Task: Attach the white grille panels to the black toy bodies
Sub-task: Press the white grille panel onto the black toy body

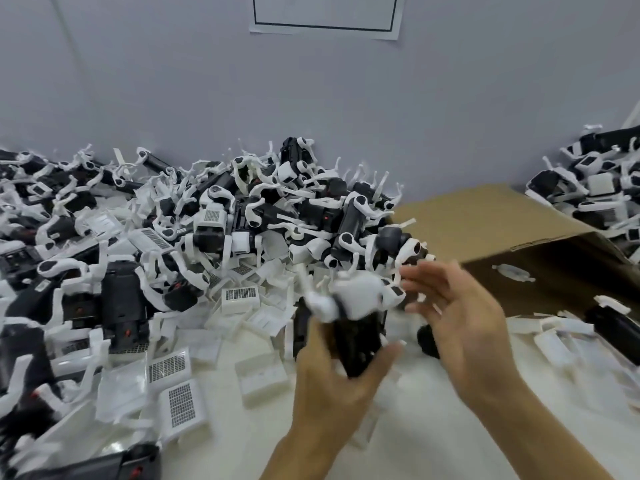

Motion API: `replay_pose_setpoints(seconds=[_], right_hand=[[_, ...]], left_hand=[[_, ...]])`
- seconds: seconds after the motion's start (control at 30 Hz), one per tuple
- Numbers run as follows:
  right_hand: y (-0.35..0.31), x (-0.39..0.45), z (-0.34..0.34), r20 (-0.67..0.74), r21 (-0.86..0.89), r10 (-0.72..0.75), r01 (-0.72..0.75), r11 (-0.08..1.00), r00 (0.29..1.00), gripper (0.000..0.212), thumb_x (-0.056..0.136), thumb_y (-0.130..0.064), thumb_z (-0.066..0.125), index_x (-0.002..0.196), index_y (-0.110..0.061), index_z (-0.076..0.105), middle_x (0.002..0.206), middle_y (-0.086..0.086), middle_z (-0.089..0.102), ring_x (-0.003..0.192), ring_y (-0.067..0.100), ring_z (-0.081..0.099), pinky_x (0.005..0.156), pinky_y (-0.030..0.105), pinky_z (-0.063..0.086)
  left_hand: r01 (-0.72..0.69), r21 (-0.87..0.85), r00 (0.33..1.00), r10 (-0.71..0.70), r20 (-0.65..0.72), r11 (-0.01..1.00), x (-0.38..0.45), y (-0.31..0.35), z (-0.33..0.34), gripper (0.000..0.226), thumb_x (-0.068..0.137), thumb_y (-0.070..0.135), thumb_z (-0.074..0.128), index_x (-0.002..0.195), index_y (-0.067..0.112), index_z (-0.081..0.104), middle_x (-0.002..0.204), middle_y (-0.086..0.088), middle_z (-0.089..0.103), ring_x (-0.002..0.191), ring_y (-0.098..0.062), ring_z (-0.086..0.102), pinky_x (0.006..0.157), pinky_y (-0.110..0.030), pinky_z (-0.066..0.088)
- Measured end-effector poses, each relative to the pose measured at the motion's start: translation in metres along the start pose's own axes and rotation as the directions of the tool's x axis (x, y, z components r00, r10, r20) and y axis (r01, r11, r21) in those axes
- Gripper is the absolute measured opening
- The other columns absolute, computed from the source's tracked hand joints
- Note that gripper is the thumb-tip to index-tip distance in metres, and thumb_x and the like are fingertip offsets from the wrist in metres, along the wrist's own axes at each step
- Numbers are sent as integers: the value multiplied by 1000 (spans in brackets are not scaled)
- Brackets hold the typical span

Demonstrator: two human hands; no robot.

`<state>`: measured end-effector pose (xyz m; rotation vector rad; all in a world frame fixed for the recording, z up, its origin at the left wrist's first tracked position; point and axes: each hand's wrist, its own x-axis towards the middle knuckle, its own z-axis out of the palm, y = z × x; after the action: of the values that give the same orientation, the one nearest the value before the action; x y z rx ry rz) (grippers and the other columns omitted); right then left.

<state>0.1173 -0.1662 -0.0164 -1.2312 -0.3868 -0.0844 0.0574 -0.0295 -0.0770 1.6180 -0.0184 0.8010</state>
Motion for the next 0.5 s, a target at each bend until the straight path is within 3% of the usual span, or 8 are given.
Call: replay_pose_setpoints(seconds=[0.1,0.17,0.23,0.27,0.37,0.5], right_hand=[[27,-40,-4,30,-360,-131,133,924,991,28,94,-42,55,106,-28,76,113,-5,74,101,15,70,79,24,57],[40,-59,-3,91,-454,-134,161,876,987,29,88,-53,62,105,-37,78,120,-13,71,111,11,67,87,21,54],[47,-68,-1,111,-479,-83,127,869,990,51,77,-68,70,119,-39,72,125,-17,69,117,10,65,88,18,53],[48,-70,0,103,-473,-53,96,876,993,62,72,-74,72,125,-43,66,126,-19,68,119,8,64,88,17,53],[46,-72,3,43,-439,-50,64,896,998,73,58,-77,80,125,-62,55,125,-25,66,118,1,62,90,18,53],[46,-69,0,-76,-465,-72,28,885,994,80,53,-73,83,125,-57,53,118,-23,67,108,3,65,89,29,53]], left_hand=[[255,-281,966,-256,35,925,7,4,-4,60,65,52,83,113,20,65,93,-8,76,82,-28,74,72,-34,59],[381,-470,923,-359,138,796,12,5,-9,65,75,47,75,122,5,61,107,-14,74,97,-27,71,83,-33,56],[511,-607,857,-411,310,608,13,9,-10,58,89,43,60,128,1,59,119,-19,70,108,-25,66,94,-33,52],[544,-623,838,-405,366,562,12,11,-11,53,95,40,55,130,1,59,123,-20,68,112,-27,64,100,-36,48],[551,-596,835,-390,389,585,10,11,-10,46,94,36,58,126,3,65,125,-22,67,117,-31,65,98,-36,51],[541,-554,841,-393,372,633,9,11,-5,40,77,37,76,106,9,78,113,-21,73,105,-29,72,82,-25,57]])
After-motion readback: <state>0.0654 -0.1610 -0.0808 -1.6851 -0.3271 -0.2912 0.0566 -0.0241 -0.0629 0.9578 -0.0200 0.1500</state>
